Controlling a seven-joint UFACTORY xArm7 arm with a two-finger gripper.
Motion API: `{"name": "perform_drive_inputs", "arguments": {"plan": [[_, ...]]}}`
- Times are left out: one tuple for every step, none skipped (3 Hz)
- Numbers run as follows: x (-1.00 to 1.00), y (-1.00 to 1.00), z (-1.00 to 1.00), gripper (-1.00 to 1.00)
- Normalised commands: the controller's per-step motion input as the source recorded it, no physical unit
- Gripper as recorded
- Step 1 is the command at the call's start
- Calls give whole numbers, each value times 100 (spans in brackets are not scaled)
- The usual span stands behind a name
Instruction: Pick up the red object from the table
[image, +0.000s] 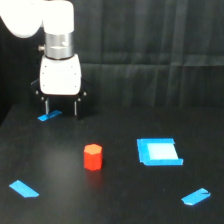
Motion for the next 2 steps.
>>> {"name": "perform_drive_inputs", "arguments": {"plan": [[72,-68,-1,100],[55,-74,11,100]]}}
